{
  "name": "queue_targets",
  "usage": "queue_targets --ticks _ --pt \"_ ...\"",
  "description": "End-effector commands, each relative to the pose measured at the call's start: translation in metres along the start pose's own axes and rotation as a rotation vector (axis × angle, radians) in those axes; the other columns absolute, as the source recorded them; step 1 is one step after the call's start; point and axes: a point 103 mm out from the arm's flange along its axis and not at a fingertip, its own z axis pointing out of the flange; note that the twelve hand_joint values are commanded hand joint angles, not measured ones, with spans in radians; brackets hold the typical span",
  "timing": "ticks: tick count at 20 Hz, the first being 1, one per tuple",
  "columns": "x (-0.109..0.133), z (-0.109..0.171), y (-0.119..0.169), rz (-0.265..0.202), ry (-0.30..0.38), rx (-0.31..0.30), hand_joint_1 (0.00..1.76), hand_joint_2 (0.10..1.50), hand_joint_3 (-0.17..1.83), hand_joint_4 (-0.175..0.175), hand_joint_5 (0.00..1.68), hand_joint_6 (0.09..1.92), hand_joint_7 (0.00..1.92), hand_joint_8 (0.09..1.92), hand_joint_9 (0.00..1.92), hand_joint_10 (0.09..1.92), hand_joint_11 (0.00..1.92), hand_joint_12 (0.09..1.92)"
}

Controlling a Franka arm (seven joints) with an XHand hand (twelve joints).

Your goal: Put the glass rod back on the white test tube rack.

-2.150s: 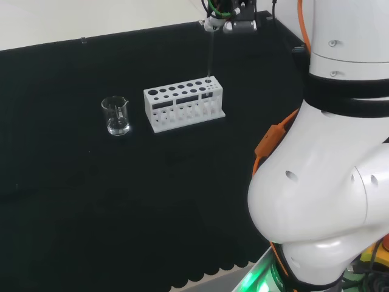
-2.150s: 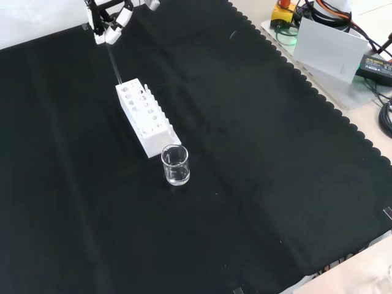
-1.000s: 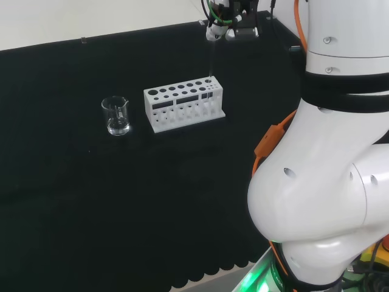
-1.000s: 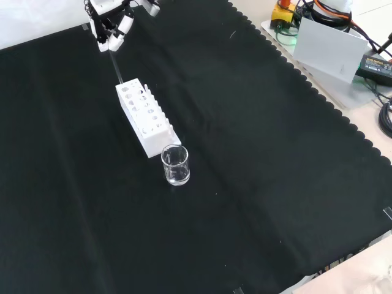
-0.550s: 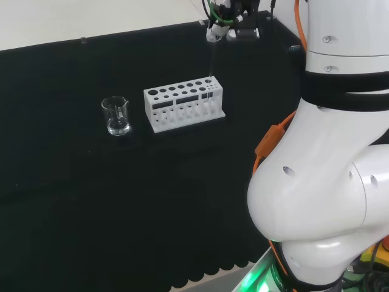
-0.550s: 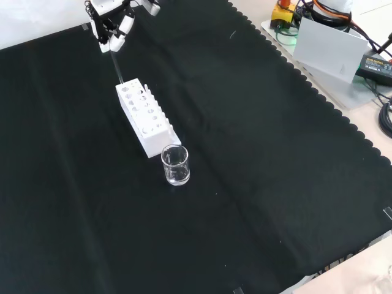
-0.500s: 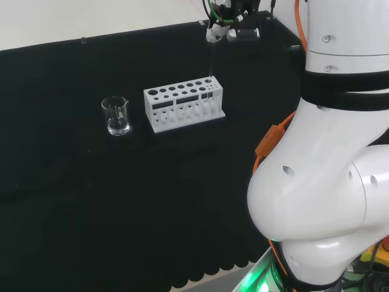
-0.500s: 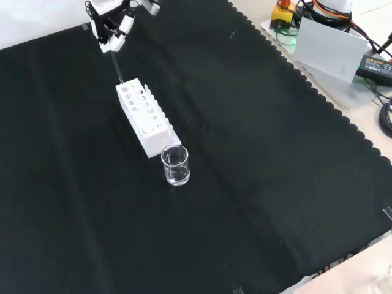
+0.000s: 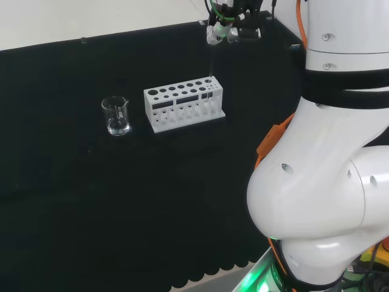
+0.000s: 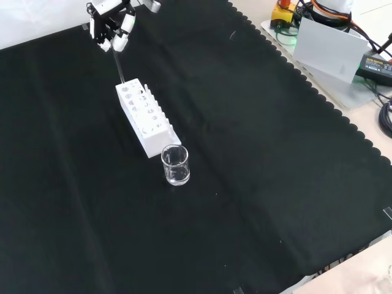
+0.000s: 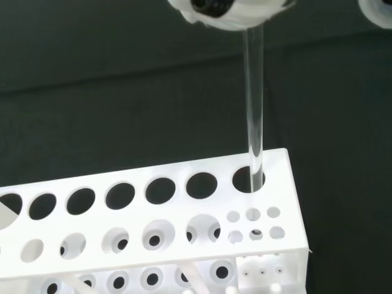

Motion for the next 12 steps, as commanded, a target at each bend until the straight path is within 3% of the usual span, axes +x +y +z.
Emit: queue_targets --ticks 1,12 --pt "0.003 -0.011 -0.004 -0.001 0.002 -0.020 1.32 0.89 -0.17 -0.175 0.91 0.80 1.46 0.09 1.90 0.10 1.79 0.66" --pt "0.008 -0.028 -0.011 -0.006 -0.004 -0.027 1.33 0.88 -0.17 -0.175 0.85 0.82 1.42 0.09 1.92 0.15 1.88 0.72"
